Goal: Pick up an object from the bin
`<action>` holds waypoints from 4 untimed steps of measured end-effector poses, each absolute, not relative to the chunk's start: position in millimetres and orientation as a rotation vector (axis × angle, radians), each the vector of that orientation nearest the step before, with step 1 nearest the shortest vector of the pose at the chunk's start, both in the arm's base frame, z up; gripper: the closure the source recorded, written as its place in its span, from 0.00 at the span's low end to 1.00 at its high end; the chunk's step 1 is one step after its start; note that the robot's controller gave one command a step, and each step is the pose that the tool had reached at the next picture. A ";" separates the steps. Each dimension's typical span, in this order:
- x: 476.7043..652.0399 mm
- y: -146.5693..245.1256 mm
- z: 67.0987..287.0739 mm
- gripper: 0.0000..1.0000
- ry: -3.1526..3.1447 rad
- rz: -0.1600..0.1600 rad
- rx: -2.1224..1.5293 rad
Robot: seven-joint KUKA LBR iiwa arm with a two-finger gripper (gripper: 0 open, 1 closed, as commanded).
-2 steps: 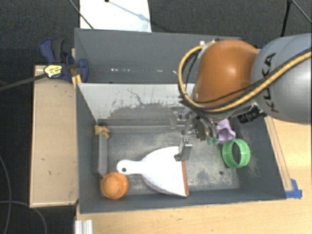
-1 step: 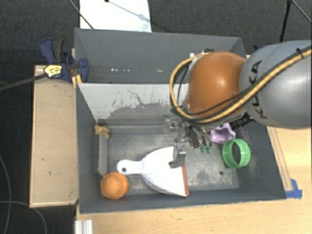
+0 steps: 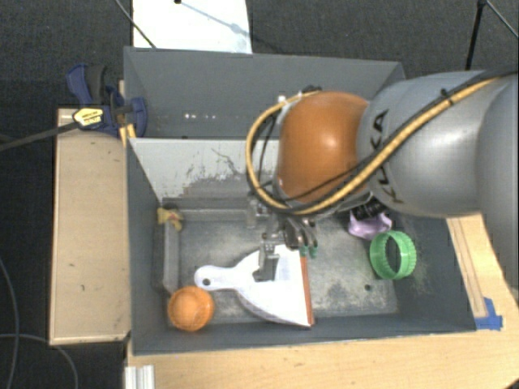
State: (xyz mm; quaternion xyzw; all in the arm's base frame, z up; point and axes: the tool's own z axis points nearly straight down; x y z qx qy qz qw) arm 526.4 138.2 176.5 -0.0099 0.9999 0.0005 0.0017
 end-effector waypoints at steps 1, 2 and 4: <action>523.0 144.3 161.2 0.00 3.139 0.006 -0.039; 522.7 137.1 157.0 0.00 3.139 0.004 -0.036; 533.8 92.2 162.3 0.00 3.108 -0.008 -0.421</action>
Offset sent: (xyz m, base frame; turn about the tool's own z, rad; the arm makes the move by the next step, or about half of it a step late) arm -0.0098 -0.0074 -0.0657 0.0571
